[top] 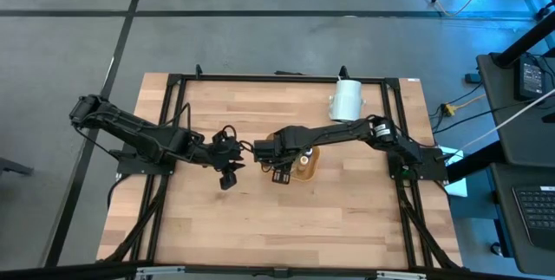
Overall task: Pick & Place food coloring
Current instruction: Return to Home Position
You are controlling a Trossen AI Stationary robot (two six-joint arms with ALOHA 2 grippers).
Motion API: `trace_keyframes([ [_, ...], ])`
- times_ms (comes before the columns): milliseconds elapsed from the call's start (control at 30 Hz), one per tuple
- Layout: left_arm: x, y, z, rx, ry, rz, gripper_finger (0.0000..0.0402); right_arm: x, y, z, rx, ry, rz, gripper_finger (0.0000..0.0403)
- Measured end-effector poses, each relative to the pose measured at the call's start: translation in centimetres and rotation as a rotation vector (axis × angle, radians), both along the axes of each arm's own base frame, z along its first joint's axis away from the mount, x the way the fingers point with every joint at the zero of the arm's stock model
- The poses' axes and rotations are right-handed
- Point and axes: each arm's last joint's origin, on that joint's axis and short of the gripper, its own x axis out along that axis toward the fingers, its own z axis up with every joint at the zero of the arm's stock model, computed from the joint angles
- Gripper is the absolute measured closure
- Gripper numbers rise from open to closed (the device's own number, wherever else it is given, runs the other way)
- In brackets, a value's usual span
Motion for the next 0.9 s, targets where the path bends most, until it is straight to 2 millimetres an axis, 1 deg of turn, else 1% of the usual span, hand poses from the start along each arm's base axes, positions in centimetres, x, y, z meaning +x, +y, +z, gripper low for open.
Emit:
trace_keyframes([
  [200,-0.1,0.0,-0.1,0.002,0.010,0.000,0.0300,0.0,0.0,0.2,0.000,-0.004,-0.001,0.0274],
  [267,-0.1,0.0,-0.1,0.000,0.011,-0.002,0.0300,-0.3,0.2,1.1,0.002,-0.026,0.001,0.0274],
  [333,-0.1,0.0,-0.1,-0.012,0.016,-0.012,0.0300,-0.8,0.7,2.7,0.007,-0.074,-0.007,0.0274],
  [467,-0.1,-0.1,-0.1,-0.043,0.024,-0.040,0.0300,-2.0,2.4,6.0,-0.032,-0.171,-0.004,0.0273],
  [600,-0.1,-0.1,-0.1,-0.043,0.024,-0.039,0.0300,-3.5,4.7,9.0,-0.112,-0.284,0.031,0.0273],
  [633,-0.1,-0.1,-0.1,-0.043,0.025,-0.039,0.0300,-3.9,5.3,9.5,-0.123,-0.299,0.040,0.0273],
  [767,-0.1,-0.1,-0.1,-0.044,0.024,-0.040,0.0300,-5.6,7.1,10.7,-0.110,-0.332,0.063,0.0273],
  [900,-0.1,-0.2,-0.1,-0.044,0.022,-0.040,0.0300,-7.5,8.3,11.0,-0.098,-0.359,0.056,0.0273],
])
